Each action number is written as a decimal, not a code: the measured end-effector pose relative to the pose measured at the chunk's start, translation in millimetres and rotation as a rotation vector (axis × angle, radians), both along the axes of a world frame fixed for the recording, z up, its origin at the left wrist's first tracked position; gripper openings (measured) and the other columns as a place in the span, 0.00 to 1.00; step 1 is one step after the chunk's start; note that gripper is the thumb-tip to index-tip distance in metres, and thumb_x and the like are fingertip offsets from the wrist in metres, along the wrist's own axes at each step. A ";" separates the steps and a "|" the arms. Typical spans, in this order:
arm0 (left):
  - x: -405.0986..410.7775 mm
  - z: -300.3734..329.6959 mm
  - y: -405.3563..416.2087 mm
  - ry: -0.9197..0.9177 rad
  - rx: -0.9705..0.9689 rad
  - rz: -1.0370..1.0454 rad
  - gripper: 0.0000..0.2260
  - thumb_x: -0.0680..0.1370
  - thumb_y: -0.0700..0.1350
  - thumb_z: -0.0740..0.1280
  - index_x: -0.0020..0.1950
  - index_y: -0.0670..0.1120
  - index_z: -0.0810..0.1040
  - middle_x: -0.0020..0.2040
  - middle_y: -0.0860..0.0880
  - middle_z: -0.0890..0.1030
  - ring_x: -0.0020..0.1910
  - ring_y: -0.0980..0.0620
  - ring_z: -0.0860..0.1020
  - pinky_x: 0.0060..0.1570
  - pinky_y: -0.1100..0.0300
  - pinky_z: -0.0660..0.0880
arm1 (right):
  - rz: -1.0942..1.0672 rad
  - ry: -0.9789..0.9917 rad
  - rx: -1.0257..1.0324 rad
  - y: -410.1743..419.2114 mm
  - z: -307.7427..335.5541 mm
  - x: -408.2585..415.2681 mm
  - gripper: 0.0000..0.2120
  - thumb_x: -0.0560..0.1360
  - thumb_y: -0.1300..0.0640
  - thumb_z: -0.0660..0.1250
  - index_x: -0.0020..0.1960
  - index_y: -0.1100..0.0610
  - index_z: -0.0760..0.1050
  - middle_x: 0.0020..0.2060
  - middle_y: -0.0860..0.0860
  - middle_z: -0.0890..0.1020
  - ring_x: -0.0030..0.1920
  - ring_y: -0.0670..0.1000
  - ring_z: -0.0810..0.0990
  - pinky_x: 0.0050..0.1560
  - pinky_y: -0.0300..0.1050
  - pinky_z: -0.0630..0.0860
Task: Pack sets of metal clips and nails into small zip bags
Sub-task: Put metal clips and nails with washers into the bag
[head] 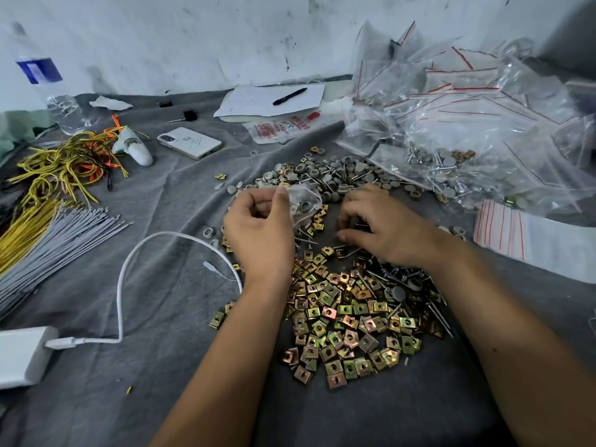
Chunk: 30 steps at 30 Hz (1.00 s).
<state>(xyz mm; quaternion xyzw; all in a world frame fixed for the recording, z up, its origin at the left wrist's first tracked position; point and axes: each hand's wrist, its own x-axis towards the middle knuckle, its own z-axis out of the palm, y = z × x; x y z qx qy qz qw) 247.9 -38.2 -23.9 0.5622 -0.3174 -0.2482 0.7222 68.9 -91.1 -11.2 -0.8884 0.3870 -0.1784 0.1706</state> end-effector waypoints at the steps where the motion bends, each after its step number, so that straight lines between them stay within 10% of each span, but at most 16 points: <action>1: -1.3 0.7 0.0 0.048 0.000 -0.024 0.08 0.80 0.40 0.72 0.41 0.45 0.80 0.29 0.51 0.76 0.28 0.52 0.72 0.32 0.55 0.71 | 0.000 0.015 0.005 -0.6 -0.2 -1.1 0.08 0.76 0.45 0.73 0.42 0.44 0.75 0.46 0.41 0.73 0.54 0.44 0.66 0.52 0.43 0.61; 8: 5.8 3.5 -5.4 0.443 0.016 -0.030 0.12 0.80 0.37 0.72 0.37 0.44 0.76 0.36 0.42 0.77 0.28 0.50 0.73 0.25 0.62 0.74 | 0.008 0.087 0.093 -4.1 -1.3 -8.6 0.07 0.74 0.44 0.75 0.43 0.46 0.80 0.49 0.42 0.74 0.57 0.47 0.66 0.60 0.48 0.65; 17: -6.0 -3.0 -0.1 -0.266 0.078 0.005 0.07 0.79 0.42 0.72 0.41 0.48 0.80 0.32 0.49 0.79 0.29 0.55 0.74 0.29 0.60 0.71 | -0.111 -0.524 -0.055 6.3 4.6 4.3 0.02 0.79 0.52 0.71 0.48 0.50 0.79 0.40 0.44 0.83 0.42 0.44 0.82 0.43 0.42 0.79; 30: -8.7 0.1 8.9 -0.578 0.222 0.098 0.06 0.74 0.39 0.70 0.37 0.43 0.78 0.32 0.48 0.79 0.33 0.47 0.77 0.36 0.48 0.76 | -0.126 -0.538 -0.033 11.0 -0.2 17.8 0.08 0.71 0.60 0.80 0.44 0.55 0.81 0.38 0.44 0.84 0.39 0.43 0.84 0.42 0.36 0.81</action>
